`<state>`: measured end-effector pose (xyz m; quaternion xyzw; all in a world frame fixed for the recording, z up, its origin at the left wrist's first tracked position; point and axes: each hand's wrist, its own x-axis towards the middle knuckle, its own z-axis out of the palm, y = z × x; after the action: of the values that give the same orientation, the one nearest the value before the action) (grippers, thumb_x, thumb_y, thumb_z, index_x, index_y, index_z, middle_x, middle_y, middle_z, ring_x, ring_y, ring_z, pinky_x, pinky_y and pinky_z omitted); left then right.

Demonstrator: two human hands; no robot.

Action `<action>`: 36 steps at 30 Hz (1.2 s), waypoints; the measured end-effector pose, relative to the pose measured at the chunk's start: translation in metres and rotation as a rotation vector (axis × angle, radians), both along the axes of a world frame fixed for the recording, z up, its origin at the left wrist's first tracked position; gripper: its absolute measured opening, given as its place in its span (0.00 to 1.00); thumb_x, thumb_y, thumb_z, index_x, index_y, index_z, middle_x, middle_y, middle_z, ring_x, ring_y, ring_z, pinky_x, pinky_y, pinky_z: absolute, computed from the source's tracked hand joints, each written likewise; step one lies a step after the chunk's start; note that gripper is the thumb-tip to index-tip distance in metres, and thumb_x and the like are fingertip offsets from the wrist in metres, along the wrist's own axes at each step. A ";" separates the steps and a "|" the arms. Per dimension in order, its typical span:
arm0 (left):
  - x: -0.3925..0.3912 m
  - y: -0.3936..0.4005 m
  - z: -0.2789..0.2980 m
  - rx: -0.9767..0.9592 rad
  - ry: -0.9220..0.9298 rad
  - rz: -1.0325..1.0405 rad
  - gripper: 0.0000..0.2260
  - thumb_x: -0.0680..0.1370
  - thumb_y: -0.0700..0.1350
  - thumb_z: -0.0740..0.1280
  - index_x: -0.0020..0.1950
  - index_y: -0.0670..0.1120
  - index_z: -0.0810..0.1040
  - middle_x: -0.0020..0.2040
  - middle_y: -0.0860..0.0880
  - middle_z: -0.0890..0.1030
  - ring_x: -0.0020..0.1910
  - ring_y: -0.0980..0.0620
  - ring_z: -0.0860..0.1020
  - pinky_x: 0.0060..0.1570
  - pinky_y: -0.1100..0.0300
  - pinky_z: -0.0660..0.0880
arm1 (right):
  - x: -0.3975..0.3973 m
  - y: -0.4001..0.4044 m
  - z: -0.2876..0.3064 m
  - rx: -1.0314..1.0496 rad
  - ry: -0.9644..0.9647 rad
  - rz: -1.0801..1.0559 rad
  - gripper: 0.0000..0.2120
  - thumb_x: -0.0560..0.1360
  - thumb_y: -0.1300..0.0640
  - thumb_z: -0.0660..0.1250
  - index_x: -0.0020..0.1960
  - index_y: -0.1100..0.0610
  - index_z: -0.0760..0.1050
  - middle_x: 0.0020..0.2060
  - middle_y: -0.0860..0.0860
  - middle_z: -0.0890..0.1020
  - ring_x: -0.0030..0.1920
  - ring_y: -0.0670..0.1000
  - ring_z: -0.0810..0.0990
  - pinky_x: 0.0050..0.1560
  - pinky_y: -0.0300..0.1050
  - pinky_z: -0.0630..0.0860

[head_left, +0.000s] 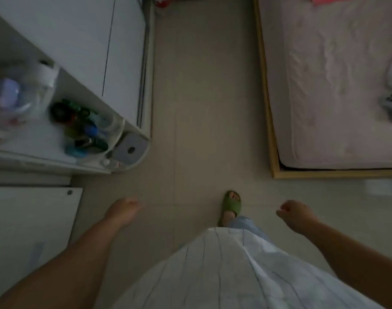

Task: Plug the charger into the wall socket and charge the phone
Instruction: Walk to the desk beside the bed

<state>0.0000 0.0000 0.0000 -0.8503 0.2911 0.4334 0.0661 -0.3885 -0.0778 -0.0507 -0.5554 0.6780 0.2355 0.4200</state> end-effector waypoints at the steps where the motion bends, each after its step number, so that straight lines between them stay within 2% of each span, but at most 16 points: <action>1: 0.001 -0.022 -0.001 -0.004 -0.002 0.020 0.15 0.76 0.43 0.62 0.57 0.36 0.78 0.61 0.35 0.78 0.60 0.39 0.76 0.54 0.55 0.70 | -0.003 -0.023 -0.001 -0.017 0.001 -0.005 0.07 0.74 0.53 0.62 0.42 0.56 0.75 0.43 0.54 0.78 0.52 0.57 0.77 0.44 0.43 0.68; 5: 0.009 -0.113 0.007 -0.075 -0.008 0.100 0.16 0.76 0.45 0.60 0.60 0.39 0.75 0.64 0.37 0.75 0.60 0.39 0.74 0.57 0.53 0.69 | 0.004 -0.127 0.017 -0.009 0.055 -0.019 0.11 0.75 0.54 0.61 0.46 0.60 0.77 0.49 0.61 0.80 0.54 0.60 0.79 0.45 0.43 0.69; 9: 0.027 -0.177 0.008 -0.062 -0.010 0.106 0.16 0.77 0.45 0.59 0.61 0.39 0.75 0.64 0.37 0.75 0.60 0.39 0.74 0.56 0.53 0.69 | 0.026 -0.207 0.016 -0.030 0.048 -0.062 0.08 0.73 0.54 0.63 0.37 0.56 0.73 0.42 0.57 0.78 0.46 0.57 0.78 0.41 0.41 0.68; 12: 0.047 -0.230 -0.002 -0.050 -0.007 0.081 0.15 0.77 0.45 0.59 0.60 0.40 0.75 0.61 0.38 0.77 0.55 0.41 0.75 0.52 0.55 0.69 | 0.055 -0.264 0.017 -0.043 0.051 -0.033 0.06 0.75 0.53 0.61 0.44 0.55 0.73 0.45 0.56 0.79 0.45 0.56 0.77 0.36 0.40 0.68; 16: 0.093 -0.325 -0.009 -0.051 0.065 0.031 0.16 0.76 0.47 0.62 0.59 0.40 0.76 0.58 0.43 0.78 0.54 0.43 0.76 0.52 0.55 0.70 | 0.099 -0.341 0.022 -0.025 0.079 -0.040 0.13 0.77 0.54 0.59 0.55 0.60 0.76 0.52 0.58 0.80 0.49 0.55 0.76 0.46 0.40 0.67; 19: 0.138 -0.412 0.000 -0.046 0.042 -0.064 0.16 0.76 0.47 0.63 0.60 0.39 0.76 0.63 0.39 0.77 0.60 0.42 0.75 0.53 0.57 0.68 | 0.125 -0.407 0.031 -0.008 0.102 -0.006 0.12 0.77 0.54 0.58 0.54 0.58 0.75 0.52 0.57 0.79 0.57 0.57 0.77 0.50 0.42 0.69; 22: 0.169 -0.497 0.017 -0.065 0.018 -0.107 0.20 0.77 0.48 0.62 0.66 0.40 0.71 0.69 0.40 0.72 0.66 0.43 0.70 0.62 0.56 0.66 | 0.145 -0.469 0.038 -0.016 0.114 -0.056 0.16 0.76 0.52 0.60 0.59 0.59 0.74 0.57 0.56 0.78 0.58 0.55 0.76 0.56 0.44 0.71; 23: 0.177 -0.522 0.018 -0.074 0.015 -0.121 0.21 0.77 0.49 0.62 0.66 0.40 0.70 0.69 0.41 0.71 0.66 0.43 0.70 0.62 0.56 0.66 | 0.150 -0.489 0.039 -0.019 0.108 -0.082 0.16 0.76 0.51 0.60 0.59 0.59 0.75 0.55 0.56 0.79 0.56 0.55 0.77 0.54 0.44 0.71; 26: 0.189 -0.587 0.014 -0.085 0.026 -0.164 0.16 0.77 0.48 0.61 0.61 0.42 0.73 0.62 0.41 0.75 0.57 0.47 0.72 0.49 0.59 0.66 | 0.161 -0.550 0.035 -0.004 0.095 -0.131 0.14 0.77 0.53 0.59 0.57 0.59 0.75 0.50 0.55 0.79 0.47 0.52 0.75 0.46 0.42 0.69; 27: 0.190 -0.607 0.011 -0.071 0.035 -0.165 0.16 0.77 0.48 0.61 0.61 0.43 0.73 0.62 0.41 0.75 0.58 0.47 0.72 0.50 0.58 0.68 | 0.164 -0.572 0.030 0.001 0.094 -0.130 0.14 0.77 0.53 0.59 0.57 0.59 0.75 0.52 0.56 0.79 0.47 0.52 0.75 0.46 0.42 0.68; 30: 0.191 -0.669 0.001 -0.011 0.052 -0.111 0.22 0.77 0.50 0.61 0.67 0.41 0.69 0.69 0.41 0.72 0.68 0.44 0.69 0.65 0.54 0.66 | 0.173 -0.649 0.017 0.014 0.087 -0.088 0.16 0.77 0.52 0.59 0.58 0.60 0.74 0.55 0.57 0.80 0.50 0.54 0.77 0.47 0.41 0.68; 31: 0.191 -0.691 -0.002 -0.020 0.054 -0.090 0.19 0.76 0.50 0.61 0.63 0.42 0.73 0.65 0.41 0.75 0.66 0.44 0.71 0.62 0.54 0.68 | 0.177 -0.681 0.015 0.006 0.081 -0.062 0.16 0.77 0.52 0.59 0.59 0.61 0.74 0.55 0.57 0.79 0.51 0.54 0.77 0.48 0.41 0.68; 32: 0.190 -0.712 -0.003 -0.033 0.048 -0.071 0.12 0.76 0.50 0.62 0.53 0.45 0.77 0.55 0.43 0.79 0.61 0.46 0.73 0.53 0.55 0.70 | 0.180 -0.713 0.017 0.000 0.075 -0.034 0.16 0.77 0.53 0.59 0.59 0.61 0.74 0.56 0.58 0.79 0.51 0.54 0.76 0.49 0.41 0.68; 33: 0.189 -0.734 -0.001 -0.049 0.051 -0.043 0.08 0.74 0.51 0.62 0.42 0.48 0.76 0.44 0.46 0.78 0.54 0.48 0.74 0.44 0.58 0.69 | 0.184 -0.745 0.022 0.001 0.072 -0.019 0.16 0.77 0.53 0.59 0.59 0.61 0.74 0.56 0.58 0.79 0.51 0.53 0.76 0.50 0.41 0.69; 34: 0.189 -0.760 0.005 -0.062 0.071 -0.022 0.08 0.73 0.52 0.62 0.38 0.49 0.73 0.40 0.48 0.75 0.50 0.50 0.72 0.39 0.60 0.66 | 0.189 -0.777 0.026 -0.006 0.068 -0.013 0.16 0.77 0.53 0.59 0.59 0.61 0.74 0.57 0.58 0.79 0.52 0.54 0.76 0.52 0.42 0.70; 36: 0.195 -0.808 0.010 -0.071 0.106 0.014 0.12 0.72 0.52 0.63 0.48 0.46 0.76 0.50 0.44 0.78 0.53 0.49 0.73 0.46 0.60 0.69 | 0.197 -0.836 0.036 -0.017 0.072 0.033 0.16 0.77 0.52 0.58 0.59 0.60 0.75 0.57 0.58 0.79 0.57 0.56 0.77 0.56 0.44 0.71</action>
<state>0.1952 -0.8077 0.0098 -0.8302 0.3032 0.4675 0.0174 -0.1913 -0.9135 -0.0151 -0.5610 0.6855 0.2564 0.3869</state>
